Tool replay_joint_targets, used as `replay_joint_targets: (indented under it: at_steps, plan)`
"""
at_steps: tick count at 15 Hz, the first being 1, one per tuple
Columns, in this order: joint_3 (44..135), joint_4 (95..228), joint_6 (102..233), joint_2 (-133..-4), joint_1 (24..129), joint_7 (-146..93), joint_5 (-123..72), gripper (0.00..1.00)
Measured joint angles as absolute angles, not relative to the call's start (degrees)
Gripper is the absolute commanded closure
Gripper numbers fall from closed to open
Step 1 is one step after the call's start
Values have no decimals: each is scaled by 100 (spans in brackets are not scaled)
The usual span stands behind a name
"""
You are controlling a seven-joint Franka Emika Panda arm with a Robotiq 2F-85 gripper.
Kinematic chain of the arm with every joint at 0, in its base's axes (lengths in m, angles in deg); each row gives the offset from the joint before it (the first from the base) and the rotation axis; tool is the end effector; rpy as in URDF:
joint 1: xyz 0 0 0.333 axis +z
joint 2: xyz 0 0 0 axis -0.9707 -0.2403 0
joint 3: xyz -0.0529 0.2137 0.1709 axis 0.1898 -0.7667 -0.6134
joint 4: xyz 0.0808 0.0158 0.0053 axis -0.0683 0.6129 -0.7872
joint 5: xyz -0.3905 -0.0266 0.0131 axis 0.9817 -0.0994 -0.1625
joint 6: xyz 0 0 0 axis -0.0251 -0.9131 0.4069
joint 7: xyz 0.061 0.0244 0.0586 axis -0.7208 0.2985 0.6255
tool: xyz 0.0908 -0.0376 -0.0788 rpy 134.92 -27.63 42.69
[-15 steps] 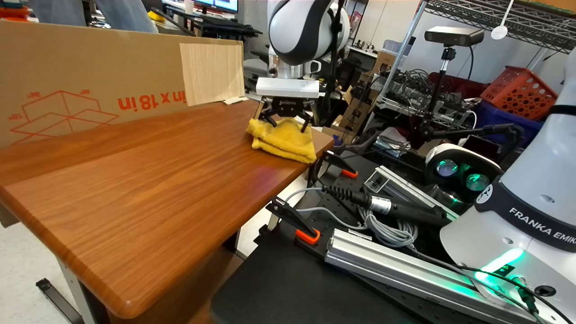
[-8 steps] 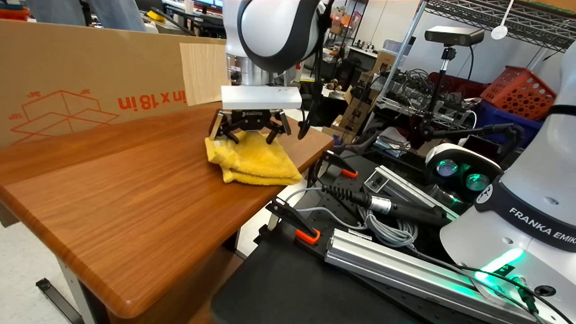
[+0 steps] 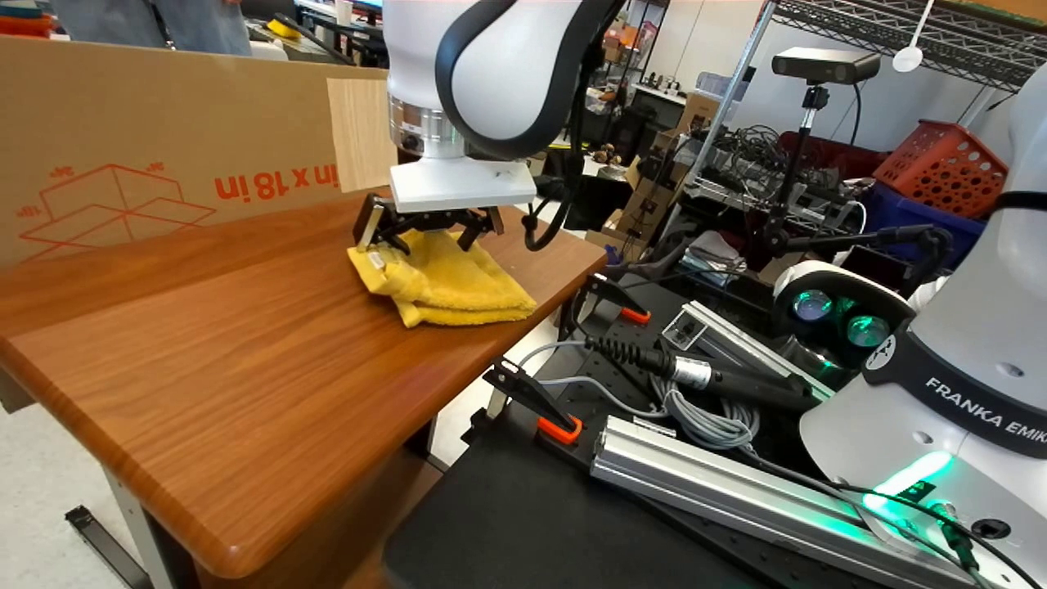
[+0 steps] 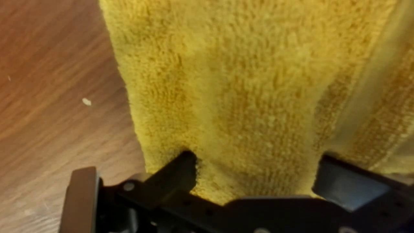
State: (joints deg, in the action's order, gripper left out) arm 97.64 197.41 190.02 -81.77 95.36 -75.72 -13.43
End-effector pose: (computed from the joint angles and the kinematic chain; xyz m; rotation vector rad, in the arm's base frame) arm 0.5116 0.0591 0.0870 2.8425 -0.7908 0.1273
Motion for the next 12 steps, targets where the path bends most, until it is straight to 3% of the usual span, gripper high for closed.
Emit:
replay_joint_targets:
  at_steps: [4,9,12]
  plan:
    - [9821,19650,19492,-8010,9513,-7572,-1423,0]
    - [9535,19763,19819,-6910,9212,-7357,-2194,0]
    - [9424,19828,19122,-6299,9018,-7307,-2445,0]
